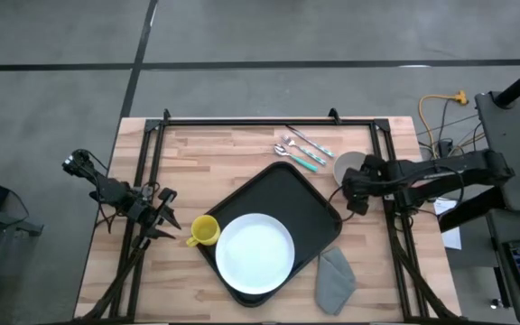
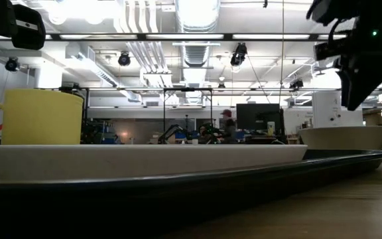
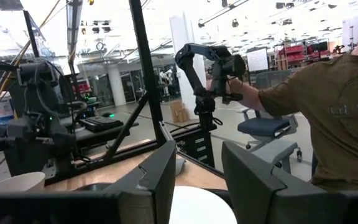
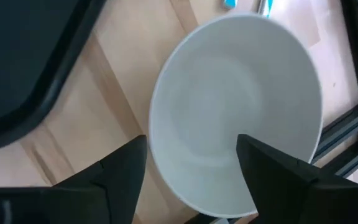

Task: Set up tray
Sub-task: Put the brown bowl on the white plate on the black tray

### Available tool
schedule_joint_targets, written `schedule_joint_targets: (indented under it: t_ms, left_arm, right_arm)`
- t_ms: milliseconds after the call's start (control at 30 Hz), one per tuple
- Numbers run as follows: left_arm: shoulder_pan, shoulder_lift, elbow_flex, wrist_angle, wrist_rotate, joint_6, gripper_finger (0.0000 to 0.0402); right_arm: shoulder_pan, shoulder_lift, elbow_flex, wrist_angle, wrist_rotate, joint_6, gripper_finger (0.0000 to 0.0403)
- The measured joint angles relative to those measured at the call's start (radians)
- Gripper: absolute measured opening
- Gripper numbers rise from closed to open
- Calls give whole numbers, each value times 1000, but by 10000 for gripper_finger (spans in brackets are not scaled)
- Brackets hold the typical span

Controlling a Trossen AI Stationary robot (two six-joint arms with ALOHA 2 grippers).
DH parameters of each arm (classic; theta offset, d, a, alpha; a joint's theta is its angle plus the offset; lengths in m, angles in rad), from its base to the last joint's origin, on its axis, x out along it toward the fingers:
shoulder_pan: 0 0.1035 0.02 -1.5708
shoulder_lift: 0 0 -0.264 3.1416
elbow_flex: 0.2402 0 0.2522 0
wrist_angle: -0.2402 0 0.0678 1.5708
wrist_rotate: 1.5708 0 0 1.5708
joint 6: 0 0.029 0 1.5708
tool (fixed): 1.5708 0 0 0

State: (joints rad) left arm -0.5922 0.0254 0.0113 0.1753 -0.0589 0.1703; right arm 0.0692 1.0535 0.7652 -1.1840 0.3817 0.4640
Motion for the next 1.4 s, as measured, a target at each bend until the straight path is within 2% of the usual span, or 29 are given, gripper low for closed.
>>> schedule_joint_targets:
  t_ms: [333, 1400]
  left_arm:
    - [0, 0, 0, 0, 0, 0, 116]
    - [0, 0, 0, 0, 0, 0, 116]
  right_arm:
    - [0, 82, -25, 101, -23, 0, 236]
    - [0, 417, -52, 168, -23, 0, 230]
